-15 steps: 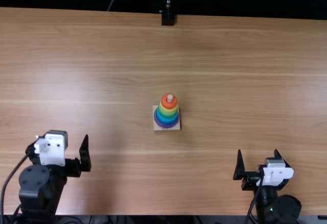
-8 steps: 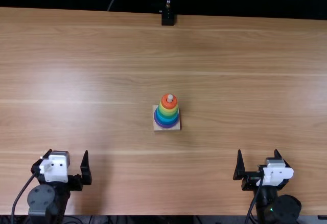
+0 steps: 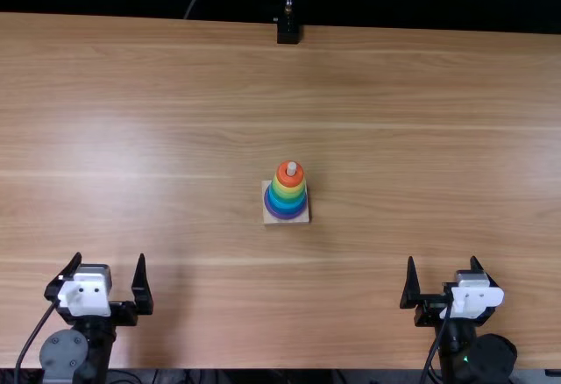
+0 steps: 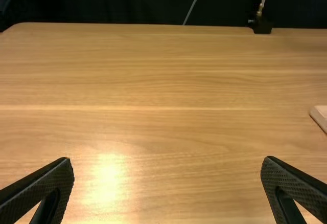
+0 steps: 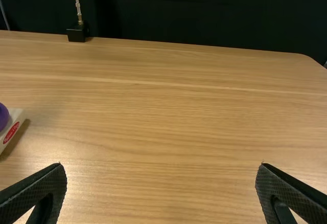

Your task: Build the Hanoi tower: stack the rings onto the peg from bottom to top in this color order: purple, dark blue, light blue, dark green, light green, yellow, orange.

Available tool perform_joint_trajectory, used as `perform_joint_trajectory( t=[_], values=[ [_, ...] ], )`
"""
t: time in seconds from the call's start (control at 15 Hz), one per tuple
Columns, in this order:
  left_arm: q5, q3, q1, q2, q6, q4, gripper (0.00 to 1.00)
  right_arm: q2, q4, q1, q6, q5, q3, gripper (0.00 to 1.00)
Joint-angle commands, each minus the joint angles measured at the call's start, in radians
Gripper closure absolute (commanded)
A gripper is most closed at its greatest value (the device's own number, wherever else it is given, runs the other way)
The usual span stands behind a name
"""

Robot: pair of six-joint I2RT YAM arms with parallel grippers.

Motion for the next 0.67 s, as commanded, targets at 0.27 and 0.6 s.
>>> perform_joint_trajectory(
  t=[0.27,0.6],
  values=[
    [0.004,-0.098,-0.011,-0.015,0.005,-0.139,0.00,-0.013,-0.058,-0.011,-0.007,-0.010,-0.072,0.00],
    [0.004,-0.098,-0.011,-0.015,0.005,-0.139,0.00,-0.013,-0.058,-0.011,-0.007,-0.010,-0.072,0.00]
  ],
)
